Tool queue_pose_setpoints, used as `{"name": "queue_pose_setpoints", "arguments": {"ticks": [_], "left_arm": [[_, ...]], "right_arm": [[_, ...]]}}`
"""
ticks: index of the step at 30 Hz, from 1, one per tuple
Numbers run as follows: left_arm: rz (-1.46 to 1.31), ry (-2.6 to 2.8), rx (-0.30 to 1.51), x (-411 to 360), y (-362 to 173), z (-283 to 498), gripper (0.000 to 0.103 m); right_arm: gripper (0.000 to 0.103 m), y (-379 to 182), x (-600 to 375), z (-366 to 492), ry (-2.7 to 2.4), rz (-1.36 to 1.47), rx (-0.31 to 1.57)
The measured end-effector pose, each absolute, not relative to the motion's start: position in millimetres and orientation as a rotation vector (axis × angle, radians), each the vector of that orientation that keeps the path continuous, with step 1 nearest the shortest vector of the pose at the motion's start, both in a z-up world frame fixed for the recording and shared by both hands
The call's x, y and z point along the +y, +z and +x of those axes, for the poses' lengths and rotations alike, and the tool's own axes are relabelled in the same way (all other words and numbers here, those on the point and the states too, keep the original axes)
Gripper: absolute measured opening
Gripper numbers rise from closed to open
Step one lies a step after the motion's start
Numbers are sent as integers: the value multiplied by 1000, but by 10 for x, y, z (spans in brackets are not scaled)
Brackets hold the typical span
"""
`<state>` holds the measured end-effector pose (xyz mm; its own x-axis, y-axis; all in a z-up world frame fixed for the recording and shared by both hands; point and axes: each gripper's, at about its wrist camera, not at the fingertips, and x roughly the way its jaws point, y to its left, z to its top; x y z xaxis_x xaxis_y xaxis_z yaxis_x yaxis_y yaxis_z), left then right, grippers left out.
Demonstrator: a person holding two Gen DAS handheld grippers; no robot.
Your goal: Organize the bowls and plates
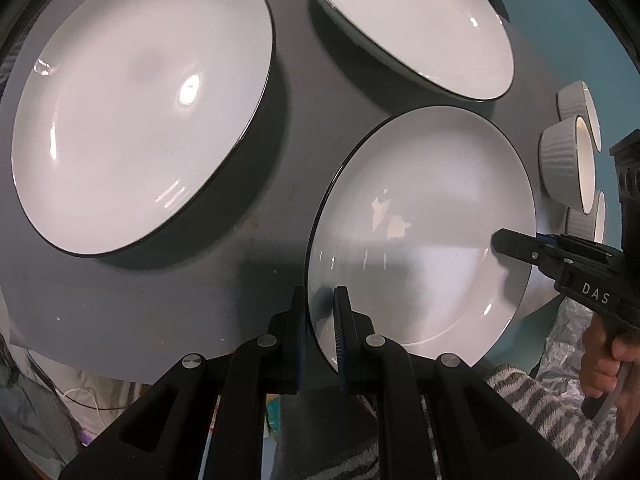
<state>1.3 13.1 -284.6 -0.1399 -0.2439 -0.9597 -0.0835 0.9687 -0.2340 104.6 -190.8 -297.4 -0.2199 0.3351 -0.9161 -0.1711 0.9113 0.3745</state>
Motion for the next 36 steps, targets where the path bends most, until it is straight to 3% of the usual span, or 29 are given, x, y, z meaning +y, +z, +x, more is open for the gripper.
{"name": "queue_pose_setpoints", "arguments": {"ticks": [36], "left_arm": [[-251,-126,1608,83,-2401,555,12]], "right_arm": [[13,-2558,-2166,1341,470,167,1649]]}}
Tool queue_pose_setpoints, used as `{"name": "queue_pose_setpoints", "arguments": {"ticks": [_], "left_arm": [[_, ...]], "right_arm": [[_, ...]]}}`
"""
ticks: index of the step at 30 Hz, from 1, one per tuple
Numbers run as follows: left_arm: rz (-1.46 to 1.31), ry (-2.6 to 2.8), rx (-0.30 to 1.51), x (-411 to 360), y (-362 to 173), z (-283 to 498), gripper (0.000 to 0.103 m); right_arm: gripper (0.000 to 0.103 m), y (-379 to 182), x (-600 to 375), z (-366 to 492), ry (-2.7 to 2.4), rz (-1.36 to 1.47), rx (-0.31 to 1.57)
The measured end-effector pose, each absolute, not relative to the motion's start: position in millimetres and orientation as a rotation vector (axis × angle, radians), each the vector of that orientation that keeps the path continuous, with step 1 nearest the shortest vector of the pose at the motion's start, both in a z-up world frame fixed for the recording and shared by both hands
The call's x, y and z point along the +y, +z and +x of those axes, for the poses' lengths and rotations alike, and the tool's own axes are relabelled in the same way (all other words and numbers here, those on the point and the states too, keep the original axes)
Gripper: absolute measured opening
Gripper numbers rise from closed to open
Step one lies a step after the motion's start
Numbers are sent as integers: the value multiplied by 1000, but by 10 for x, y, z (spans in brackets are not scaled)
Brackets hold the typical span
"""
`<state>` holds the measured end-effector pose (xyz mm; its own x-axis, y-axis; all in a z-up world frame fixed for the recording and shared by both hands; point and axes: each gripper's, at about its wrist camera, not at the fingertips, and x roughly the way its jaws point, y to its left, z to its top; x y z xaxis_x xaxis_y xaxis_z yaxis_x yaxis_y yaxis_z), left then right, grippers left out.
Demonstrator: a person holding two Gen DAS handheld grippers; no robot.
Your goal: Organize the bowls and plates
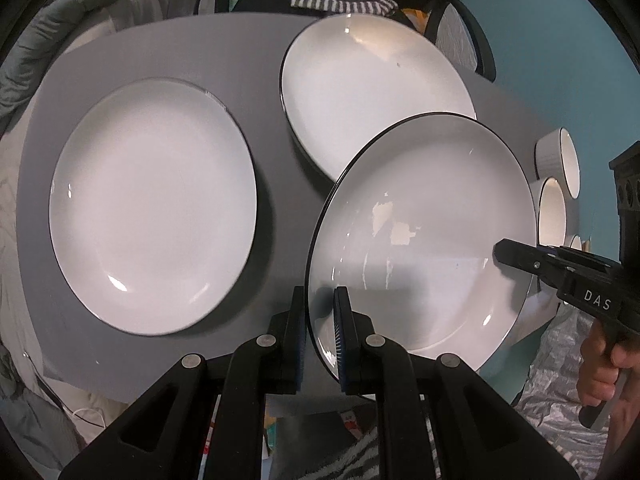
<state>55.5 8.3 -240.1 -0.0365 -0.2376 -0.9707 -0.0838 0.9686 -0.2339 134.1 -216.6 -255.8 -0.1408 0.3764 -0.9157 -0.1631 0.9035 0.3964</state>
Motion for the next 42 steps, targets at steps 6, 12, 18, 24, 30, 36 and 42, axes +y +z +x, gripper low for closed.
{"name": "queue_pose_setpoints", "arguments": {"ticks": [6,12,18,24,30,36,42], "left_arm": [[-256,-112,1600,87,-2376,718,12],[-251,-93,1591,128,-2366,898,12],[-261,-75,1590,129,-2383,1107,12],[-266,-55,1603,157,-2440,1280,13],[-262,-31,1621,167,-2539,1404,13],[-258,-14,1638,163,-2606,1452,13],[-252,-8,1654,142,-2660,1488,13]], "right_arm": [[13,-2527,-2118,1497,477,159,1647],[13,-2530,-2058,1663,494,154,1647],[13,-2539,-1999,1861,503,143,1644],[13,-2610,-1939,2071,511,130,1651],[13,-2727,-1904,2202,513,132,1674],[14,-2838,-1913,2296,511,149,1704],[14,-2928,-1932,2325,516,161,1729]]}}
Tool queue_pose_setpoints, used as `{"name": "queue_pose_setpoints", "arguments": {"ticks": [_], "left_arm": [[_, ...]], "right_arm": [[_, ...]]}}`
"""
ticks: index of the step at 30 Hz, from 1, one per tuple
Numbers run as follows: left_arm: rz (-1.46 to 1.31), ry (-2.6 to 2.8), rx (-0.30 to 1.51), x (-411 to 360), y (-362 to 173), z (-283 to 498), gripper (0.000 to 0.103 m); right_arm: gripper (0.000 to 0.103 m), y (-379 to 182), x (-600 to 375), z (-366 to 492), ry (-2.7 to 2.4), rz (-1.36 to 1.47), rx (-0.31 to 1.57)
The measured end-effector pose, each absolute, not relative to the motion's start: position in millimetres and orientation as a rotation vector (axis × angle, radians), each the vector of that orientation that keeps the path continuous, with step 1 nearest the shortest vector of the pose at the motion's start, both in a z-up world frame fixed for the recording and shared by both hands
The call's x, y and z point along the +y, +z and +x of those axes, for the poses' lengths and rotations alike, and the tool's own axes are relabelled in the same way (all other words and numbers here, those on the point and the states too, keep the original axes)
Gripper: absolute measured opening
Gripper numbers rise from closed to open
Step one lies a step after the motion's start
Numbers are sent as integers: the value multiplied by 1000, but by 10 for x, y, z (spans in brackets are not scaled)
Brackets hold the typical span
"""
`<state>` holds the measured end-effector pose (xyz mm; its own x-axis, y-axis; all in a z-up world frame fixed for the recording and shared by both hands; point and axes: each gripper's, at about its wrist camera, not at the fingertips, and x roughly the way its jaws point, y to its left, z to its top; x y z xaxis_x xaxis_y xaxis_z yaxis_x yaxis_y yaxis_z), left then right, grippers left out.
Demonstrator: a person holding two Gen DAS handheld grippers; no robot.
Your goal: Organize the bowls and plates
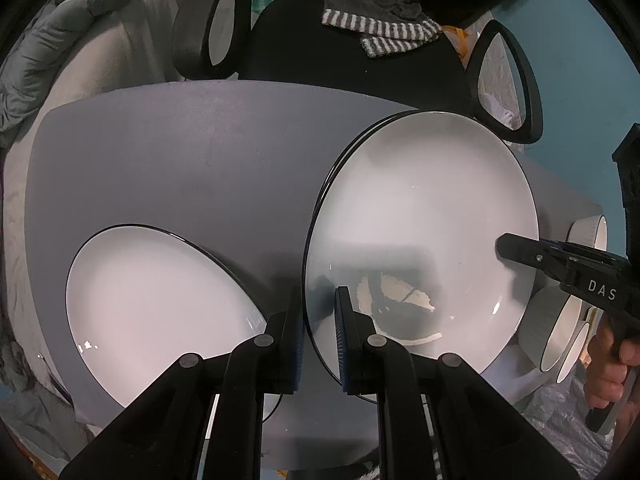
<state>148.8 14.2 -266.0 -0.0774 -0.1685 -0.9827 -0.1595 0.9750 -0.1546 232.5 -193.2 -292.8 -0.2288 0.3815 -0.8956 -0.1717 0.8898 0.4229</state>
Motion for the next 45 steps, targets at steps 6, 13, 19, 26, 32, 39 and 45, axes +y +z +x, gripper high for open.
{"name": "queue_pose_setpoints", "arguments": {"ticks": [6,13,19,26,32,39,45], "left_arm": [[-254,-1,1669,127,-2708,1508,13],[-273,3,1681,156,-2746,1513,14],[-252,18,1678,140,-2732,1527,14],[-217,20,1658,129,-2672,1509,14],[-182,8,1646,137,-2632,1452,14],[-210,-2,1627,192,-2564,1364,14],[-219,-4,1618,179,-2539,1353,15]], "right_arm": [[14,-2960,-1951,2372,509,165,1742],[14,-2956,-1888,2422,476,147,1766],[40,-2960,-1759,2449,439,147,1801],[66,-2957,-1522,2436,371,50,1840],[70,-2974,-1386,2458,325,-49,1875],[70,-2986,-1303,2440,310,-140,1885],[70,-2975,-1282,2380,308,-183,1877]]}}
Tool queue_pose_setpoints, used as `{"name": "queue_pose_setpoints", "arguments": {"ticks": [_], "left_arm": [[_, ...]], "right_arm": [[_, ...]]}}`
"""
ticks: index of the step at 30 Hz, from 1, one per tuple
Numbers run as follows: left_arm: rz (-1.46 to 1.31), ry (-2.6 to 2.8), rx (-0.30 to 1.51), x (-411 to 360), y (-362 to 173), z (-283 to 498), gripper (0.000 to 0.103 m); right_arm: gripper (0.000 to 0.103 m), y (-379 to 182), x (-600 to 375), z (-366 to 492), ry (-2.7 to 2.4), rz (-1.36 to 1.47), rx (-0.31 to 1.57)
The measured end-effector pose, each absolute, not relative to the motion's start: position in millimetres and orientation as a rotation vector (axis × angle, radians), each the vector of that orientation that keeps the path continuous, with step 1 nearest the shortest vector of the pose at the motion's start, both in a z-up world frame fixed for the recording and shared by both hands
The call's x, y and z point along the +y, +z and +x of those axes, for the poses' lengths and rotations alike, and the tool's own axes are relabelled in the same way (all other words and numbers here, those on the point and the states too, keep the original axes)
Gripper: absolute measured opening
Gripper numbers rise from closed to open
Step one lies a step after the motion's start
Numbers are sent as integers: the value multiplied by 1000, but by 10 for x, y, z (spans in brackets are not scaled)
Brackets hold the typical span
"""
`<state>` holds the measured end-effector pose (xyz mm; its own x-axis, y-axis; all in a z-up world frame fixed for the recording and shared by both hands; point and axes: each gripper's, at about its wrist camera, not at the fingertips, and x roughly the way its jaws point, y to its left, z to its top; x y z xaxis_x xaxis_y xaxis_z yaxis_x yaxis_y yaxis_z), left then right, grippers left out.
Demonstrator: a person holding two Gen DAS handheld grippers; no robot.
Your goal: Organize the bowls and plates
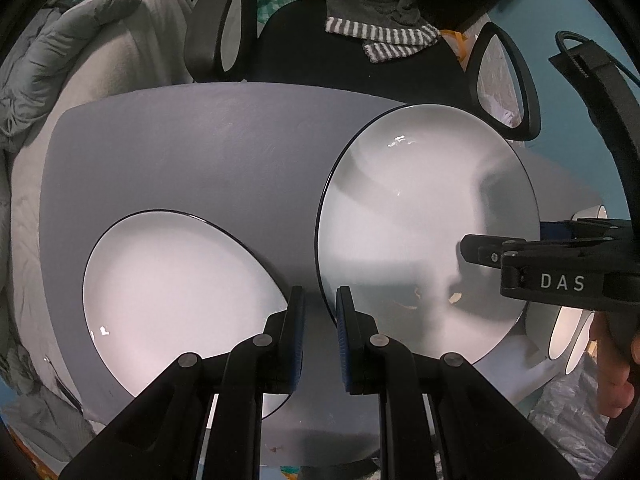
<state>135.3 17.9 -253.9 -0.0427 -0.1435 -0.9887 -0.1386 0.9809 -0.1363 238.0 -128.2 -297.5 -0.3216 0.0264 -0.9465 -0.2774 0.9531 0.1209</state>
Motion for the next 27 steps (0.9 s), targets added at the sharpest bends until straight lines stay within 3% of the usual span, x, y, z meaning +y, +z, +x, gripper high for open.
{"name": "queue_pose_setpoints", "arguments": {"ticks": [27], "left_arm": [[-259,10,1587,498,-2411,952,16]], "right_arm": [[71,-2721,-1373,2054,269,-212,1780]]}}
